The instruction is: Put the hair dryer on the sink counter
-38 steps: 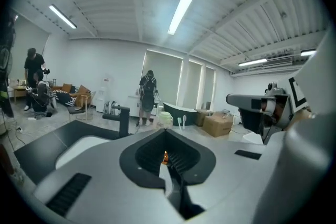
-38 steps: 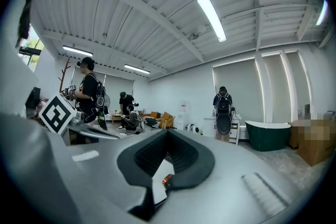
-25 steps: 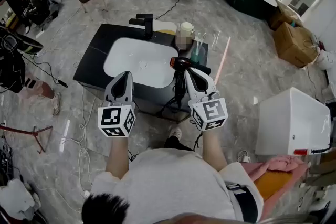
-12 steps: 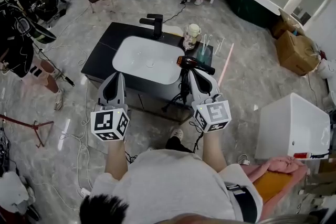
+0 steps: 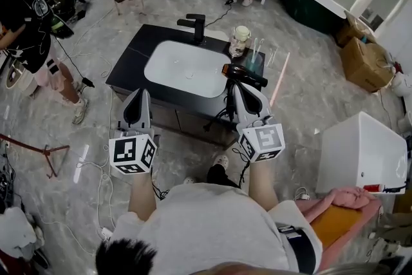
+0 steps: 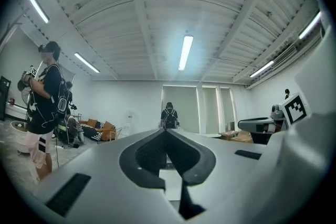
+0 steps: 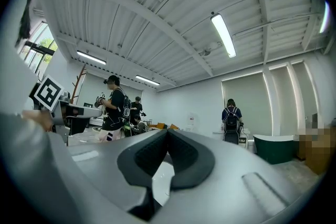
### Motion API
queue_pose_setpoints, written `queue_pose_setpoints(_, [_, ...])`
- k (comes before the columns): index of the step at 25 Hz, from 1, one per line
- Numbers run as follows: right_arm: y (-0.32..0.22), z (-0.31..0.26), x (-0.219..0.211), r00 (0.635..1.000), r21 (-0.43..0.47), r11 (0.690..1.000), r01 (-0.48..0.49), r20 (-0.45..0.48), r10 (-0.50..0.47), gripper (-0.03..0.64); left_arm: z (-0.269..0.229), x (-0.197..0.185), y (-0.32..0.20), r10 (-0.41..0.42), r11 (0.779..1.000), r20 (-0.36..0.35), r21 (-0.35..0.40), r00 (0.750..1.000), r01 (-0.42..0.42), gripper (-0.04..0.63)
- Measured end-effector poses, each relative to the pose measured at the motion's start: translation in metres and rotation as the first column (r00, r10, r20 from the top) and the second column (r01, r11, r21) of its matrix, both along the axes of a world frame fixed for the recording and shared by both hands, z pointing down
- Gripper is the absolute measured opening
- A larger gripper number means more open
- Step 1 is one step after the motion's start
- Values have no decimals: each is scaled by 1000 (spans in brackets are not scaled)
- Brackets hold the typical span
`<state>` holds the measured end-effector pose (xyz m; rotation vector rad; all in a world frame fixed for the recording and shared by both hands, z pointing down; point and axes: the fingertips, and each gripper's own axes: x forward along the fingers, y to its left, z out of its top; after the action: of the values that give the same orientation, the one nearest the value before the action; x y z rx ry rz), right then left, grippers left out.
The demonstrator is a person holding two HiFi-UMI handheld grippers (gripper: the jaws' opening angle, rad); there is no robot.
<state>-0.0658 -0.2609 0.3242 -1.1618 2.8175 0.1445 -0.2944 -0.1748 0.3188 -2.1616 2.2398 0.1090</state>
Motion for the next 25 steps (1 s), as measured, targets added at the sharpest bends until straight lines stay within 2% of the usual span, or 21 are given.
queue_pose_setpoints(16, [19,-2,-7,1000,8,1000,0,-9,0,12,1,-3,19,8,1000,-18,15,1000,-8,9])
queue_pose_setpoints(25, [18,-1,-6,1000,6,1000,-4,-5,4,12,2,-2,18,3,999,11,34,1000,-4,9])
